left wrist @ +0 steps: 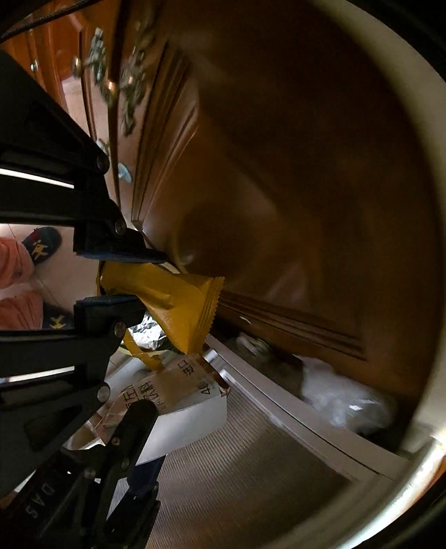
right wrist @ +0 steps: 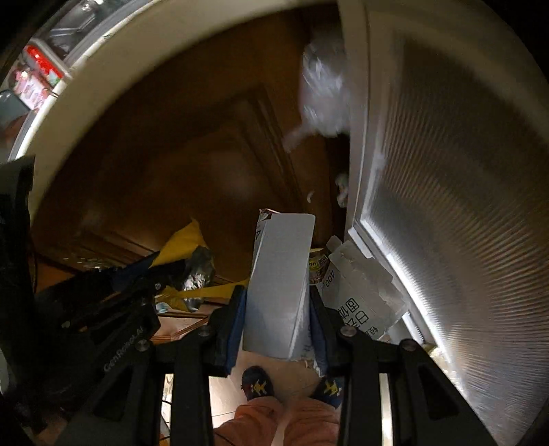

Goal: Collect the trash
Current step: 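Carry both held packets down toward the floor trash bin, then open both tools over the trash bin to drop the packets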

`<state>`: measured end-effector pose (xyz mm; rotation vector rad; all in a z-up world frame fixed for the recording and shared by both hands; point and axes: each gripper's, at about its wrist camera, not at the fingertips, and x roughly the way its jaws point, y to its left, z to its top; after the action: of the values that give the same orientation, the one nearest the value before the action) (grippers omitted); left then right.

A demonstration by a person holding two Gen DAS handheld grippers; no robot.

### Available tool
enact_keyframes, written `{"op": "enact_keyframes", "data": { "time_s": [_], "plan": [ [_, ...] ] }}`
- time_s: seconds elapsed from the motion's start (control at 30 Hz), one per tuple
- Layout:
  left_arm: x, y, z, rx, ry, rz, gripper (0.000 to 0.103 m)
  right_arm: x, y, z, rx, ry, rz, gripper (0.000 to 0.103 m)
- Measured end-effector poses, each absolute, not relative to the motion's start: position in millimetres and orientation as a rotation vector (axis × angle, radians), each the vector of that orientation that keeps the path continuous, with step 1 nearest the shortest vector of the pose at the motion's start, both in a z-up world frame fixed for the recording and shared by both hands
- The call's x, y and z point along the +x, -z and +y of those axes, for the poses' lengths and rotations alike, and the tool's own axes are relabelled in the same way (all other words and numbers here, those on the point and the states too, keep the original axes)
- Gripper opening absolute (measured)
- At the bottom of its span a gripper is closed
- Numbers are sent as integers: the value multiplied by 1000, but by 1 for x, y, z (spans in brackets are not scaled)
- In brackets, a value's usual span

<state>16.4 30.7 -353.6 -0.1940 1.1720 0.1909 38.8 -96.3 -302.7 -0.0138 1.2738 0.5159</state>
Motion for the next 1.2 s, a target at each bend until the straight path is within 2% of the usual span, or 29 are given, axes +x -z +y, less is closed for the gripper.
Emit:
{"op": "enact_keyframes", "data": {
  "time_s": [0.27, 0.6, 0.67, 0.8, 0.9, 1.03, 1.2],
  "plan": [
    [26, 397, 15, -143, -192, 1205, 16, 45, 355, -96, 4, -505, 1311, 36],
    [50, 419, 18, -104, -146, 1202, 23, 62, 384, -105, 48, -486, 1329, 36],
    [56, 423, 17, -102, -137, 1202, 31, 65, 392, -107, 47, -480, 1340, 37],
    [62, 426, 13, -96, -117, 1205, 40, 72, 401, -114, 76, -454, 1374, 38],
    [66, 426, 10, -79, -113, 1211, 45, 75, 400, -115, 93, -447, 1371, 52],
    [68, 426, 10, -80, -108, 1227, 51, 73, 389, -115, 76, -428, 1336, 53],
    [63, 418, 14, -97, -119, 1242, 51, 71, 378, -126, 55, -410, 1303, 53]
  ]
}}
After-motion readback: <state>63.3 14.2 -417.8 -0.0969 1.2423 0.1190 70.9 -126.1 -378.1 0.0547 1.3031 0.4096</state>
